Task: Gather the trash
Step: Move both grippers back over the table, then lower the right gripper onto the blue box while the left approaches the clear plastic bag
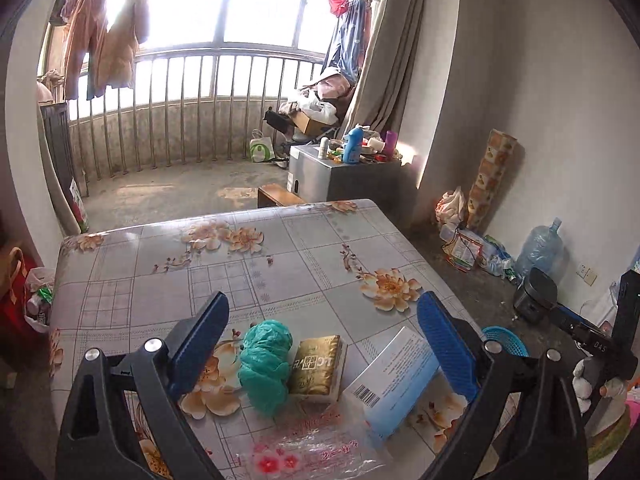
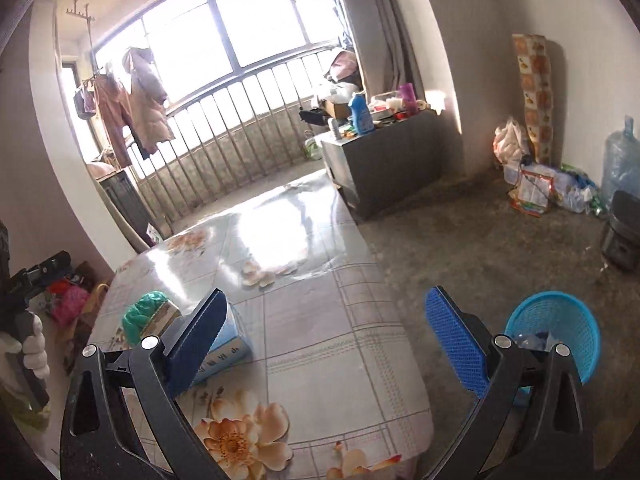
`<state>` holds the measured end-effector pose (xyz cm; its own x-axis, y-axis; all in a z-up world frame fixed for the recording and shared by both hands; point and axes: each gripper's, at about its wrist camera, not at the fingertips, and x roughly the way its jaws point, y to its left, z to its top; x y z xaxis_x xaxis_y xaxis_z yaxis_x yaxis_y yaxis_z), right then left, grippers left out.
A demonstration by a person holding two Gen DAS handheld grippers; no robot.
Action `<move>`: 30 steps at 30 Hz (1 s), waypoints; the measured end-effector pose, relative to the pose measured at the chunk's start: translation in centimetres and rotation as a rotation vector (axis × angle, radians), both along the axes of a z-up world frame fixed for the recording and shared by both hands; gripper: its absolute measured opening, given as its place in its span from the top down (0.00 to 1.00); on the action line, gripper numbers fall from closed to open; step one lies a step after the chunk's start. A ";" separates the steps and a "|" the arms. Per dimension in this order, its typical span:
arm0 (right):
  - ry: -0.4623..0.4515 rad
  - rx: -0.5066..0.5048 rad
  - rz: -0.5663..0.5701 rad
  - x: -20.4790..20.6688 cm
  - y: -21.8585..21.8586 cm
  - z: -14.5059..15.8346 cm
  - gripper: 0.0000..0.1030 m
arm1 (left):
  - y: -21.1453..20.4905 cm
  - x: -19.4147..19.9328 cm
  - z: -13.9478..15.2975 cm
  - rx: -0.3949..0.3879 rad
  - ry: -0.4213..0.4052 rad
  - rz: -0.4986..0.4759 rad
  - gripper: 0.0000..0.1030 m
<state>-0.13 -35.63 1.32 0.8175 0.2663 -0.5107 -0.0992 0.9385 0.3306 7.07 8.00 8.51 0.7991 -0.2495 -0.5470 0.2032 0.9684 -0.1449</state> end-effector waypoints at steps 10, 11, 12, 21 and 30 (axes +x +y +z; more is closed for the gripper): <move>0.237 0.114 0.216 3.7 7.6 -1.7 0.13 | -0.1 -5.3 -7.1 0.057 0.128 -0.104 0.10; 0.255 0.117 0.217 4.0 7.7 -1.9 0.14 | -0.4 -5.8 -7.5 0.067 0.132 -0.127 0.10; 0.282 0.126 0.222 4.3 8.1 -2.0 0.14 | -0.8 -6.1 -7.9 0.079 0.135 -0.148 0.10; 0.466 0.238 0.203 5.4 10.0 -3.2 0.15 | -3.0 -5.8 -11.9 0.168 0.170 -0.198 0.20; 0.637 0.304 0.016 8.5 10.4 -5.1 0.14 | -2.5 -4.4 -14.4 0.218 0.186 -0.157 0.31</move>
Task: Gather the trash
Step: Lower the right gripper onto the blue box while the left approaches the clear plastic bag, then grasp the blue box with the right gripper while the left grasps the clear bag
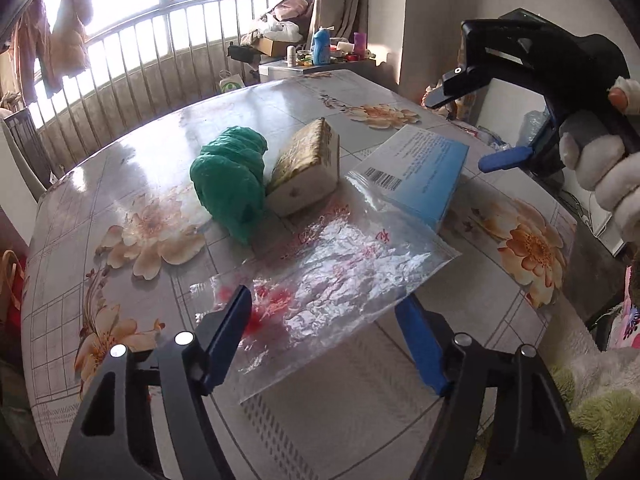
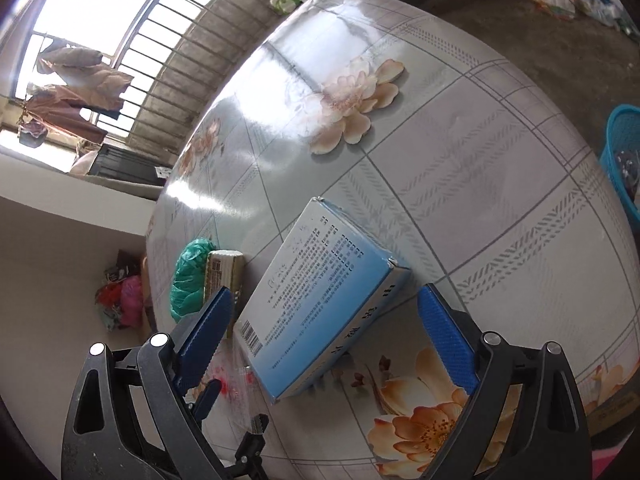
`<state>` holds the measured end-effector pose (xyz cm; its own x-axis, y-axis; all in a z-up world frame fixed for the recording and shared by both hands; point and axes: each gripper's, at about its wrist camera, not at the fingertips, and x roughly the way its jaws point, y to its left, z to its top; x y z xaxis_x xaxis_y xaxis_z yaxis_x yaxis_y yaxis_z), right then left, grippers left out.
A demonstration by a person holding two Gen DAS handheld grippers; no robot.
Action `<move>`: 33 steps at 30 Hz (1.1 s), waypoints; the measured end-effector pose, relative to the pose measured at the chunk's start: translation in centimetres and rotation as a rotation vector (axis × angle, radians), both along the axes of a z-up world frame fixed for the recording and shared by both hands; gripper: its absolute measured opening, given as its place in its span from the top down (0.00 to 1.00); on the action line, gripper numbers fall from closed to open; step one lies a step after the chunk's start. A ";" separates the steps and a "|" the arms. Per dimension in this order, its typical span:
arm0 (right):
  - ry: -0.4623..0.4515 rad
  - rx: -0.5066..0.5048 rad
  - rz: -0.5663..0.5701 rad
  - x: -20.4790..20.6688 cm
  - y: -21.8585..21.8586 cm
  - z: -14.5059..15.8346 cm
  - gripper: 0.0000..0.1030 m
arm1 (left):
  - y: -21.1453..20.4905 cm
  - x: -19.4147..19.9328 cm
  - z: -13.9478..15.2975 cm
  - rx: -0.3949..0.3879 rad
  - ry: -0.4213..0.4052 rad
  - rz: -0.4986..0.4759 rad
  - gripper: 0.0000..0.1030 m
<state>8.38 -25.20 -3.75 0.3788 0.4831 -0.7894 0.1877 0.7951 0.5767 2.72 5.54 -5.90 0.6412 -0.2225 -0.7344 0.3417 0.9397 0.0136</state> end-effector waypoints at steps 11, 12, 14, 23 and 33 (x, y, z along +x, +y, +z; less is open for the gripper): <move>-0.094 -0.290 0.031 3.1 4.9 -0.6 0.12 | 2.1 1.1 0.0 -0.090 0.012 0.050 0.37; -0.121 -0.342 0.066 3.1 5.4 -0.6 0.13 | 2.3 1.2 0.0 -0.097 0.012 0.055 0.38; -0.165 -0.381 0.125 3.0 5.9 -0.6 0.15 | 2.7 1.3 -0.1 -0.114 0.016 0.064 0.40; -0.299 -0.445 0.370 2.4 5.7 -0.2 0.18 | 4.8 2.5 -0.1 -0.196 0.049 0.107 0.55; -0.512 -0.666 0.589 -4.0 7.2 1.3 0.17 | 5.4 3.1 -0.1 -0.234 0.080 0.117 0.67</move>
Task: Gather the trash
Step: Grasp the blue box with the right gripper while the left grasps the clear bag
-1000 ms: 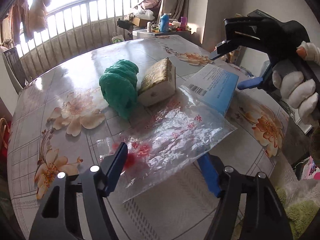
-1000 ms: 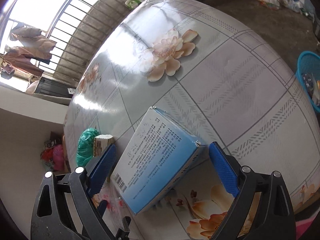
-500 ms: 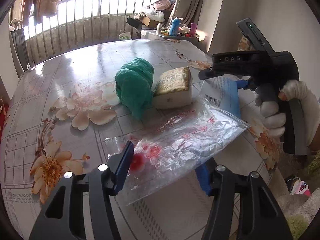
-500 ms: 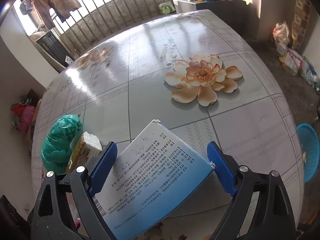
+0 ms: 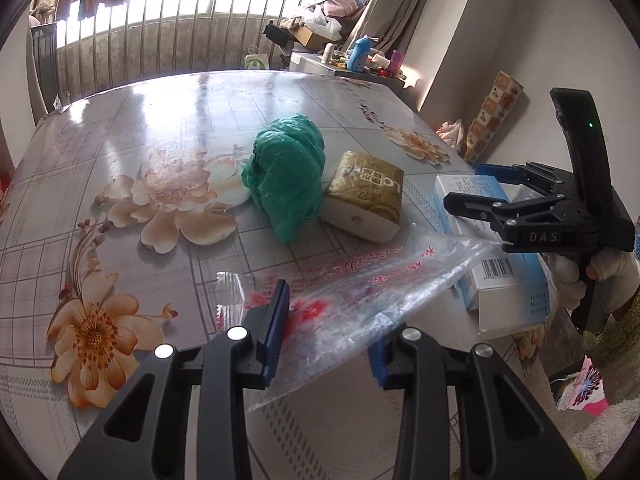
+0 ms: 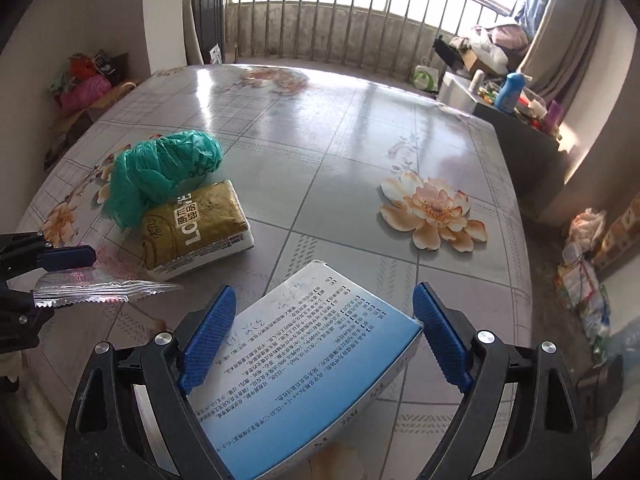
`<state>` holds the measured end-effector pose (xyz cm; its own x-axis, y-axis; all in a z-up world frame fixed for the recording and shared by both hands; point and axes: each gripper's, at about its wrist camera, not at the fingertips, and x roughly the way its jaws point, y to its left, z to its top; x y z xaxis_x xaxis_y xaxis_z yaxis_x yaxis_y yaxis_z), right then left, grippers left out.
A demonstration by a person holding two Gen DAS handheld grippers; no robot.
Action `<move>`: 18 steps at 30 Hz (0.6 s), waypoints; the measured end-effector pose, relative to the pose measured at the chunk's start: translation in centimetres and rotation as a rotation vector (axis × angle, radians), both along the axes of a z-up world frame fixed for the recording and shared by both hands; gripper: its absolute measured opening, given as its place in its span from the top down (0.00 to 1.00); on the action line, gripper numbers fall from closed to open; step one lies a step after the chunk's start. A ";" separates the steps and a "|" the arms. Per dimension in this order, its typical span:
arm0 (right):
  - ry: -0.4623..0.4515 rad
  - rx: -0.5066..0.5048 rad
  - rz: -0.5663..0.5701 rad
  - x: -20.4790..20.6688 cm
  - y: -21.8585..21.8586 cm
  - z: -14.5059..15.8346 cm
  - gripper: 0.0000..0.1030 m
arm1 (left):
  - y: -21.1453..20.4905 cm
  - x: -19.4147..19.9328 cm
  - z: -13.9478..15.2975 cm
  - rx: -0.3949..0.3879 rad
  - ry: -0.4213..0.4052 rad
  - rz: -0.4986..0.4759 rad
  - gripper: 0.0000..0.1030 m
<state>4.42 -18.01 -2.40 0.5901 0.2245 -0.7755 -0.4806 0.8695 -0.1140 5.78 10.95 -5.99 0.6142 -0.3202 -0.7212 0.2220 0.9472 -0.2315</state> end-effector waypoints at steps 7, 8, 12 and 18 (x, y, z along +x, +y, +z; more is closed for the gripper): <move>0.033 0.226 -0.206 -1.7 -3.5 2.2 0.14 | 0.1 0.6 0.0 -0.068 0.043 0.023 0.73; 0.071 0.245 -0.231 -1.5 -3.5 2.1 0.14 | 0.2 0.5 -0.1 -0.078 0.049 0.026 0.73; 0.195 0.273 -0.299 -1.9 -3.2 0.6 0.14 | 0.0 0.6 -0.1 -0.115 0.073 0.031 0.74; 0.295 0.270 -0.318 -2.1 -2.1 -2.0 0.14 | -0.8 0.1 0.5 -0.155 0.097 0.010 0.78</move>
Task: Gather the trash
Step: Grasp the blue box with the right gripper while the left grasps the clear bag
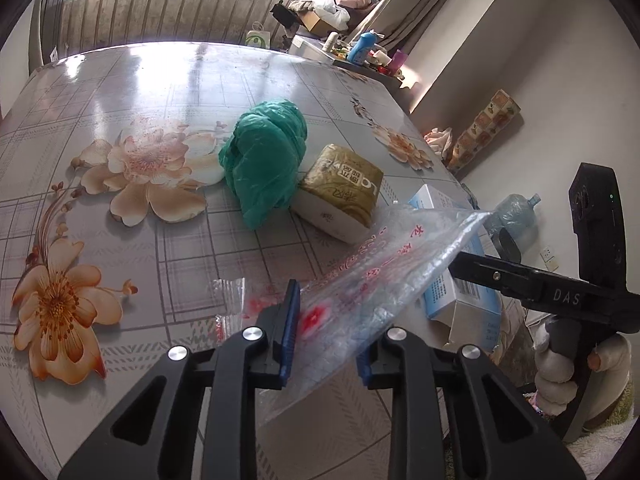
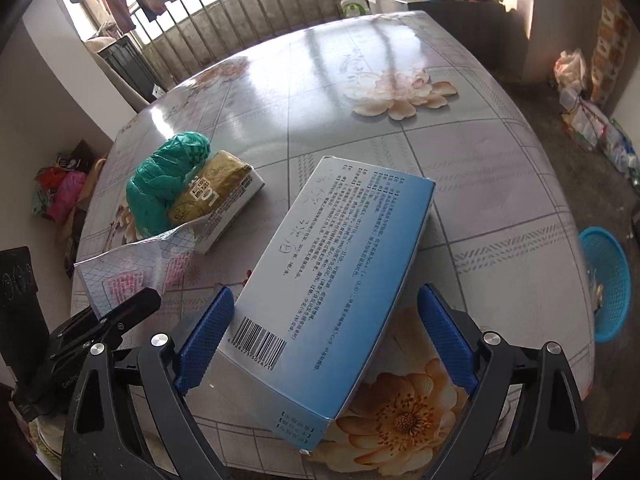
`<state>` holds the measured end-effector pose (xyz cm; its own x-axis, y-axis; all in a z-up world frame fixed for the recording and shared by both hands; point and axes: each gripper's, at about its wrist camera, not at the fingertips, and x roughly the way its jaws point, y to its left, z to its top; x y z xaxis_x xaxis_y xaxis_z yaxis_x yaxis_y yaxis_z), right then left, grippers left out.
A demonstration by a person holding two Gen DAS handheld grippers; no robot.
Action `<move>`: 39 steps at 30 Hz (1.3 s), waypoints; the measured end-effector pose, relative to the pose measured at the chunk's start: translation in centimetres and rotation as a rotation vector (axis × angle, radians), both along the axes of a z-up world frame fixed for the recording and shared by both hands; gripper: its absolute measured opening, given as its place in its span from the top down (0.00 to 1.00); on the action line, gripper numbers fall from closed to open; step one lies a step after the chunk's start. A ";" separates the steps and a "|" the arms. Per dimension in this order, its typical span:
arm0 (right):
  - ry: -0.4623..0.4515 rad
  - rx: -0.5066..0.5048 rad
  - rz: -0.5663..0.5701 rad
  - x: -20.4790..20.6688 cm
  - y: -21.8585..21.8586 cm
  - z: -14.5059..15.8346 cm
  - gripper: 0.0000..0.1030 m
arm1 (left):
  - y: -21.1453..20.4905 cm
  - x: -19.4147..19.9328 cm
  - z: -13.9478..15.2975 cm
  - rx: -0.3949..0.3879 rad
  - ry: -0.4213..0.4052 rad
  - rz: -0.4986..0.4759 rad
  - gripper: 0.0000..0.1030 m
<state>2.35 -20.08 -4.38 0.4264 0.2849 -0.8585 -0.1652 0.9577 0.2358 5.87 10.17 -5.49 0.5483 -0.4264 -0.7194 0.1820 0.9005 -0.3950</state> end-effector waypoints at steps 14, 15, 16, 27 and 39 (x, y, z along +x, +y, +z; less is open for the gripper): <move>-0.012 0.005 0.038 -0.6 -1.6 1.5 0.19 | -1.5 0.2 1.1 -0.047 0.007 -0.026 0.82; -0.016 0.019 0.019 -0.4 -1.5 1.6 0.17 | -1.5 0.3 1.1 -0.050 0.009 -0.024 0.82; -0.023 0.023 0.005 -0.3 -1.1 1.7 0.14 | -1.5 0.4 1.0 -0.055 0.012 -0.022 0.82; 0.007 -0.090 0.093 0.7 2.6 -0.2 0.12 | -0.5 0.5 0.1 -0.093 0.035 -0.012 0.84; -0.051 -0.104 0.042 -0.1 -1.7 2.1 0.12 | -0.6 0.6 0.2 -0.086 0.030 -0.025 0.86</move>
